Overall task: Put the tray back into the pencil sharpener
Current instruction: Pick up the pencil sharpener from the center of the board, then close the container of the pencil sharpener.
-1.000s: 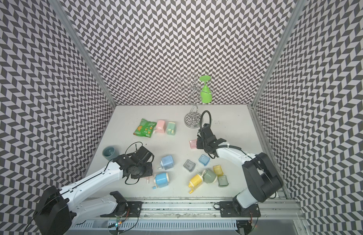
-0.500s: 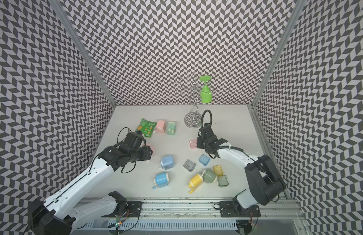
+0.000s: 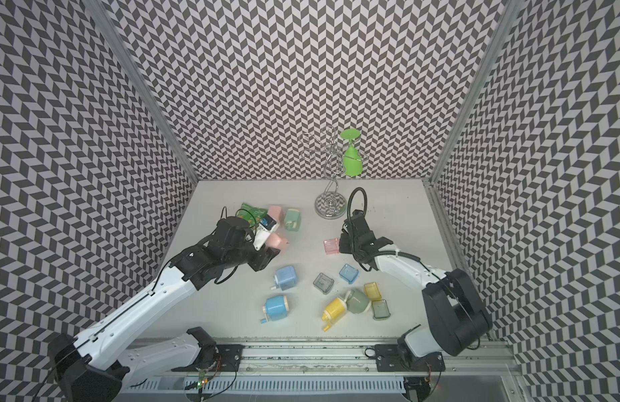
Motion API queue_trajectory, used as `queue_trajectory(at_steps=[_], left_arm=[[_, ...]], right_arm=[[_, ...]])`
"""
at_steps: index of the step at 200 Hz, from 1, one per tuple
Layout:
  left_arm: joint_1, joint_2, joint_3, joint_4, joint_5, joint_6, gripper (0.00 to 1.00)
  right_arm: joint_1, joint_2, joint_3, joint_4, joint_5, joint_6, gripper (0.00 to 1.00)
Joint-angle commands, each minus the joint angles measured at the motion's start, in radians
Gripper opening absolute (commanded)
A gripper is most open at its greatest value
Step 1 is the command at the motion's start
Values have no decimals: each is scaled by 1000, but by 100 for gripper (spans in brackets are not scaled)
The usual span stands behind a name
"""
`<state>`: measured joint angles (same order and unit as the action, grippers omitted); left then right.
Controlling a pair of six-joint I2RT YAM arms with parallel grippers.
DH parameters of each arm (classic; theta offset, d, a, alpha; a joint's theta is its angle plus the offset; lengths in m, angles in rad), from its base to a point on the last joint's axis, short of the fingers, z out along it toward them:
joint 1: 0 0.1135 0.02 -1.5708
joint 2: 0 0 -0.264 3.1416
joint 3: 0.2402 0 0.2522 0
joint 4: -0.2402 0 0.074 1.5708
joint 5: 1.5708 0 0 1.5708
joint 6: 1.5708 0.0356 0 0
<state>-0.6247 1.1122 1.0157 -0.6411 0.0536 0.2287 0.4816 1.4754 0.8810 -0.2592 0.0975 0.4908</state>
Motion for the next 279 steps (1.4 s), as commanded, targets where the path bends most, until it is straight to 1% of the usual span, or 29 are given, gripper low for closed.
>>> queue_trajectory(at_steps=[1, 29, 40, 67, 84, 115, 134, 176, 200, 246, 279], left_arm=[[-11, 69, 69, 41, 82, 291, 32], [-26, 197, 165, -21, 132, 483, 30], [-35, 253, 210, -46, 144, 539, 30], [-50, 378, 300, -96, 158, 634, 30], [-55, 461, 354, -123, 137, 669, 31], [-56, 616, 477, -180, 80, 678, 32], [-56, 678, 504, -166, 55, 683, 33], [-56, 804, 588, -149, 72, 619, 34], [-56, 846, 626, -145, 72, 599, 34], [-56, 891, 634, -142, 32, 567, 36], [-56, 917, 651, -155, 48, 548, 37]], right_arm=[[-16, -28, -8, 17, -17, 1, 33], [-44, -23, -11, 22, -61, -2, 33], [-57, -24, -14, 22, -87, -2, 33], [-79, -31, -29, 46, -142, -6, 33], [-91, -23, -27, 58, -184, -21, 34], [-110, -9, -9, 69, -231, -42, 34], [-117, 0, 3, 80, -261, -67, 35], [-124, 34, 16, 109, -313, -106, 36], [-124, 70, 35, 101, -338, -130, 37], [-124, 152, 71, 89, -371, -163, 38], [-122, 211, 107, 90, -405, -180, 38]])
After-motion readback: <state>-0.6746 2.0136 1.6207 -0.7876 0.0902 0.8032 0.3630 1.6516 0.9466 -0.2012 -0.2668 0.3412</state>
